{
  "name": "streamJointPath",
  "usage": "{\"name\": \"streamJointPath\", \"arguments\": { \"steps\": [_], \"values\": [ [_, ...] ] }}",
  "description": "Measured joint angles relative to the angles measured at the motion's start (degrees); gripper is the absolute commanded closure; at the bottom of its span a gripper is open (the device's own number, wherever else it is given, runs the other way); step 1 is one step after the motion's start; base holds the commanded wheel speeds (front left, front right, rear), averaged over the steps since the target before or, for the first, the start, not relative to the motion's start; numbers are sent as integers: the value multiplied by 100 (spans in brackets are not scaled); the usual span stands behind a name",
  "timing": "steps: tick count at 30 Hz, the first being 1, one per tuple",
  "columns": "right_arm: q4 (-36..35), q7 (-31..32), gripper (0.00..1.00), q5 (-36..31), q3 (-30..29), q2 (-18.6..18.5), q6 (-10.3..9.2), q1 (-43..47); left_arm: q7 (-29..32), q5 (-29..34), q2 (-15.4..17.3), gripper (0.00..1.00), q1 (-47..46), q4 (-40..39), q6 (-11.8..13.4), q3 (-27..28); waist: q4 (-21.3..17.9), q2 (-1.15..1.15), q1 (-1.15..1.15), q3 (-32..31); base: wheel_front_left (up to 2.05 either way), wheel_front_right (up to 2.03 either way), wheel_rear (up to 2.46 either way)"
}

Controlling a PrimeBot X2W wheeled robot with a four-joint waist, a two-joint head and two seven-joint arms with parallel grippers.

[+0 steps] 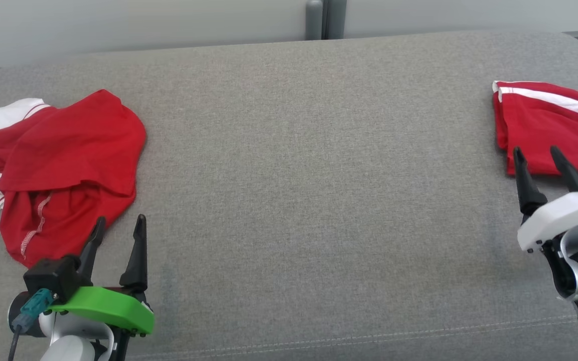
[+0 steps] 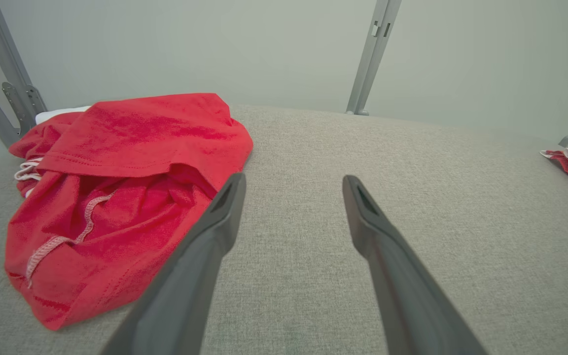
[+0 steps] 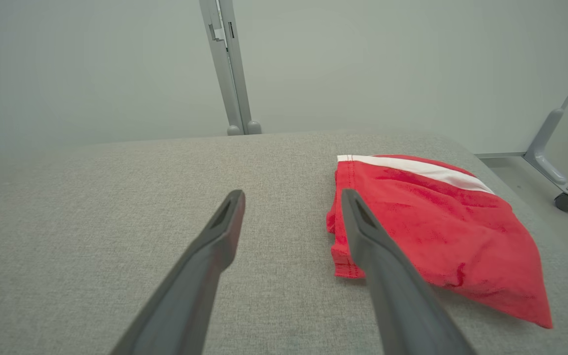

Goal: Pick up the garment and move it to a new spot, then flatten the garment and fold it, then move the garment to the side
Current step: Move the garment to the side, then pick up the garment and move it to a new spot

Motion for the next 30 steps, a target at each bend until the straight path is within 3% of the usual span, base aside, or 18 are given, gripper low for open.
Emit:
{"name": "streamJointPath", "arguments": {
  "steps": [5, 12, 23, 30],
  "values": [
    [-78, 1, 0, -372, -376, 51, -1, 458, 0, 81, -134, 0, -2, 14, 0, -58, -74, 0, 0, -152, 0, 0, 0],
    [-426, 15, 0, -938, -697, 59, -1, 626, 0, 200, -279, 0, -7, -5, 0, 19, 190, 0, 0, -205, 0, 0, 0],
    [-882, 15, 0, -1589, 176, 404, 31, 632, -2, 288, -452, 0, 275, -86, 9, 631, 960, 0, 0, -244, 0, 0, 0],
    [-883, 15, 0, -1607, 129, 411, 52, 627, -2, 331, -539, 0, 381, -90, 9, 742, 1511, 0, 0, -259, 0, 0, 0]
  ]
}}
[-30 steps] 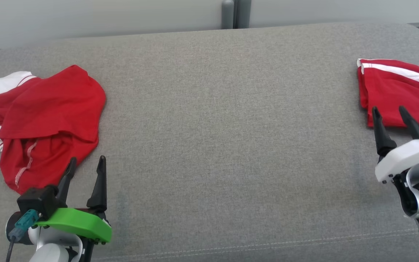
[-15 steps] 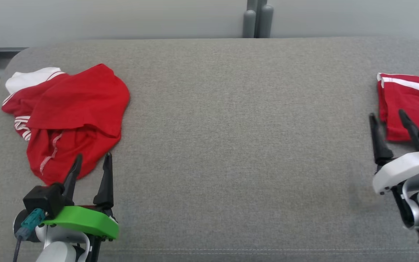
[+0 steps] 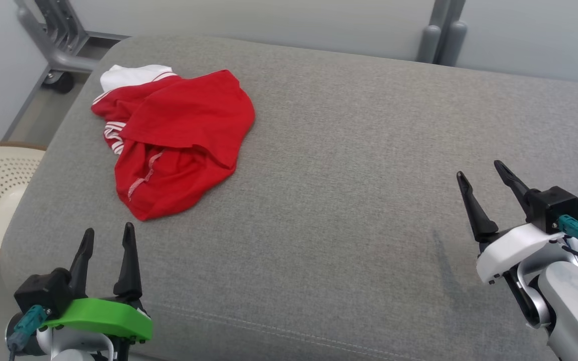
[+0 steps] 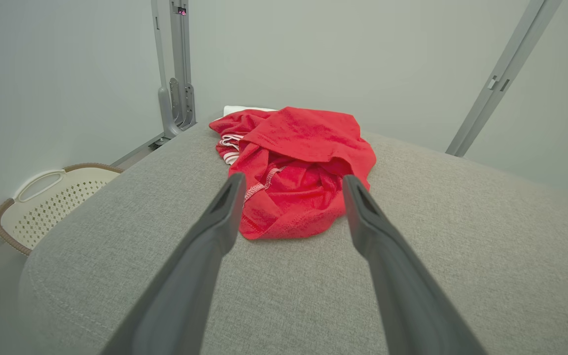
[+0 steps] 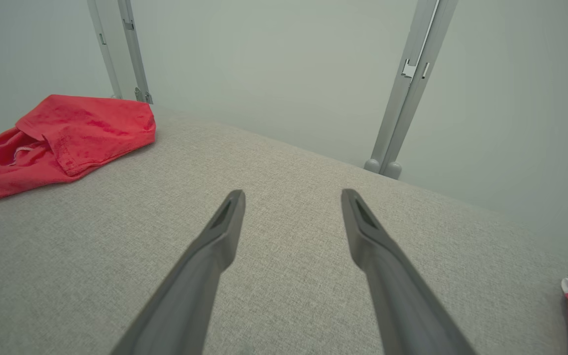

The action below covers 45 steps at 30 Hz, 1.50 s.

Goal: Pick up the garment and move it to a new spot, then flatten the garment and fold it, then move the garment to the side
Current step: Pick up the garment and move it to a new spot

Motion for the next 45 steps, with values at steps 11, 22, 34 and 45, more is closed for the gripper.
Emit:
{"name": "streamJointPath", "arguments": {
  "steps": [11, 22, 34, 45],
  "values": [
    [-234, 0, 0, -109, -130, -77, -3, 36, 42, -337, -46, 0, -71, 244, -308, -13, 661, 0, 0, 193, 0, 0, 0],
    [-824, 265, 0, -465, -189, -624, -10, -450, 1199, -964, 101, 0, -1921, 670, -642, 37, 684, 0, 0, 964, 0, 0, 0],
    [-1726, 712, 0, -786, -153, -959, 108, -1218, 2838, -2350, 115, 0, -3556, 1624, -490, 824, 433, 0, 0, 1904, 0, 0, 0],
    [-2295, 1085, 0, -892, -222, -1122, 165, -1689, 3696, -2622, 837, 0, -4587, 2106, -68, 1381, -2, 0, 0, 2766, 0, 0, 0]
  ]
}}
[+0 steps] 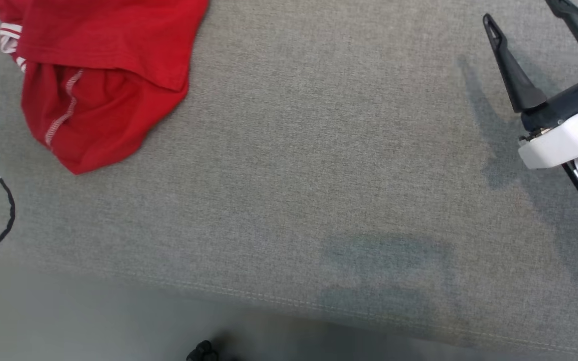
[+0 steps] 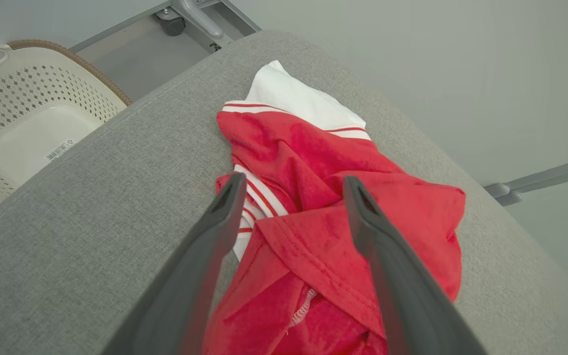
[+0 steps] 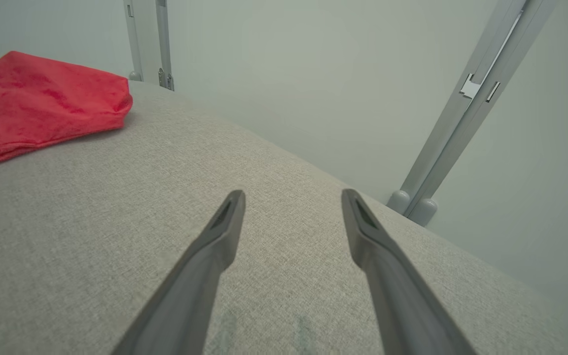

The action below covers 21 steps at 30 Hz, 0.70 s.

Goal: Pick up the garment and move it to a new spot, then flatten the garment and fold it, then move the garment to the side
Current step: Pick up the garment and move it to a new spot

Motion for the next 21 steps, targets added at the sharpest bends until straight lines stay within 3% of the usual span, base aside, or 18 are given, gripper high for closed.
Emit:
{"name": "streamJointPath", "arguments": {
  "steps": [9, 18, 19, 20, 21],
  "values": [
    [-404, 109, 0, -112, -267, -144, -9, -405, 553, -44, 230, 0, -404, 322, 69, 0, -319, 0, 0, 653, 0, 0, 0],
    [-469, 48, 0, -165, -498, -178, -29, -562, 617, 60, 397, 0, -788, 882, 163, 60, -648, 1, 0, 1325, 0, 0, 0],
    [-456, 38, 0, -166, -513, -179, -53, -562, 617, 69, 427, 58, -831, 902, 163, 62, -678, 1, 0, 1355, 0, 0, 0],
    [-446, 24, 0, -166, -527, -180, -67, -562, 606, 98, 449, 100, -872, 914, 163, 66, -704, 1, 0, 1378, 0, 0, 0],
    [-436, 13, 0, -170, -536, -183, -67, -562, 581, 110, 461, 100, -918, 936, 167, 80, -725, 0, 0, 1395, 0, 0, 0]
  ]
}}
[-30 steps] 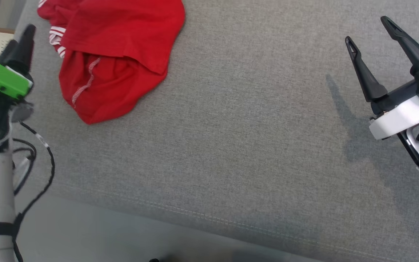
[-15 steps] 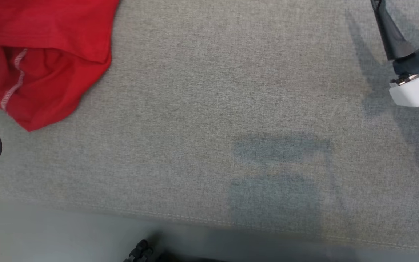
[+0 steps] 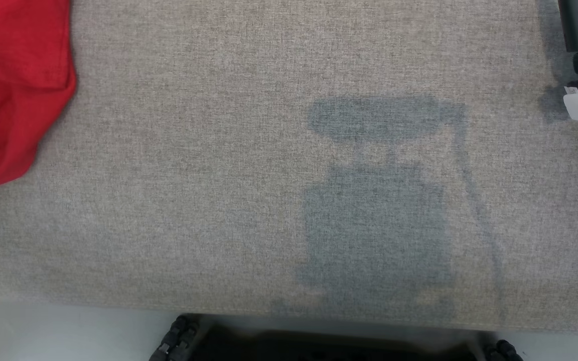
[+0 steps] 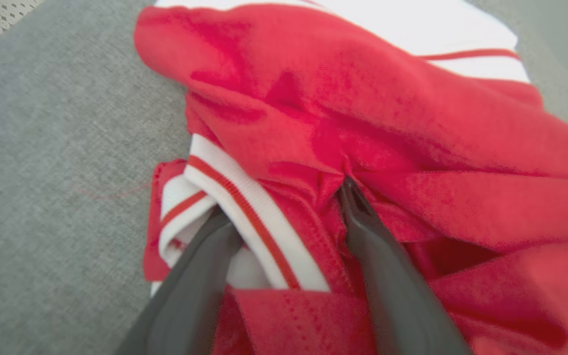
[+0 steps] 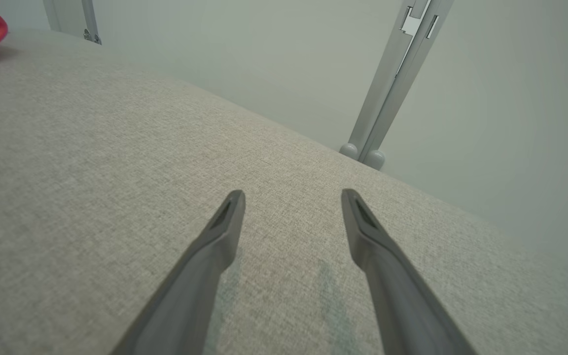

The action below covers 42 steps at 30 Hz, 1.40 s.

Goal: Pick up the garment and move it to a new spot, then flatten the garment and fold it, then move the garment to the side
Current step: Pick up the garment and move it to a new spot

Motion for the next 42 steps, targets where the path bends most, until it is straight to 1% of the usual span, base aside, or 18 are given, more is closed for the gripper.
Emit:
{"name": "streamJointPath", "arguments": {
  "steps": [2, 4, 7, 10, 14, 16, 18, 19, 22, 25, 30, 33, 35, 38, 40, 42],
  "values": [
    [46, -23, 0, -11, -1, 1, 0, 1, -18, -2, 1, 100, -73, 60, 21, 10, -23, 0, 0, 6, 0, 0, 0],
    [93, -52, 0, -31, -2, 0, -1, 2, -34, -3, -85, 100, -149, 83, 13, -34, -21, 0, 0, -24, 0, 0, 0],
    [157, -87, 0, -43, 10, 5, -1, 8, -34, -20, -176, 100, -214, 98, -125, -79, 6, 0, 0, -101, 0, 0, 0],
    [234, -151, 0, -43, 14, 20, -8, 37, -40, -105, -438, 100, -311, 35, -388, -165, 39, 0, 0, -196, 0, 0, 0],
    [370, -272, 0, -40, 14, 105, -26, 108, -21, -122, -837, 100, -387, -135, -845, -533, 98, 0, 0, -354, 0, 0, 0],
    [450, -328, 0, -30, 20, 171, -27, 182, -4, -119, -938, 100, -386, -180, -1034, -689, 131, 0, 0, -449, 0, 0, 0],
    [534, -397, 0, -4, 41, 248, -49, 261, -3, -81, -958, 100, -373, -266, -1249, -850, 162, 0, 0, -556, 0, 0, 0],
    [575, -427, 0, 9, 51, 286, -49, 294, -7, -57, -985, 100, -367, -315, -1300, -900, 175, 0, 0, -612, 0, 0, 0],
    [706, -502, 0, 23, 100, 402, -51, 369, -32, -53, -1118, 100, -292, -531, -1372, -1078, 207, 0, 0, -795, 0, 0, 0],
    [829, -594, 0, 74, 146, 510, -52, 486, -51, -60, -1306, 100, -129, -788, -1377, -1294, 222, 0, 0, -993, 0, 0, 0],
    [982, -714, 0, 129, 199, 697, -57, 648, -59, 11, -1581, 100, 286, -1184, -1377, -1844, 221, -1, 0, -1336, 0, 0, 0],
    [1098, -730, 0, 189, 225, 783, -57, 772, -143, 193, -1840, 100, 587, -1400, -1377, -2384, 202, 0, 0, -1538, 0, 0, 0],
    [1199, -776, 0, 256, 238, 850, -58, 862, -198, 375, -2031, 100, 765, -1604, -1376, -2799, 183, 0, 0, -1671, 0, 0, 0],
    [1322, -828, 0, 341, 305, 1016, -82, 962, -276, 457, -2287, 100, 984, -1973, -1376, -3490, 135, 0, 0, -1866, 0, 0, 0],
    [1416, -837, 0, 375, 352, 1132, -82, 1043, -398, 603, -2338, 100, 1115, -2150, -1376, -3938, 83, 0, 0, -1992, 0, 0, 0],
    [1488, -881, 0, 410, 377, 1221, -83, 1127, -470, 730, -2304, 100, 1261, -2216, -1376, -4255, 14, 0, 0, -2111, 0, 0, 0]
  ]
}}
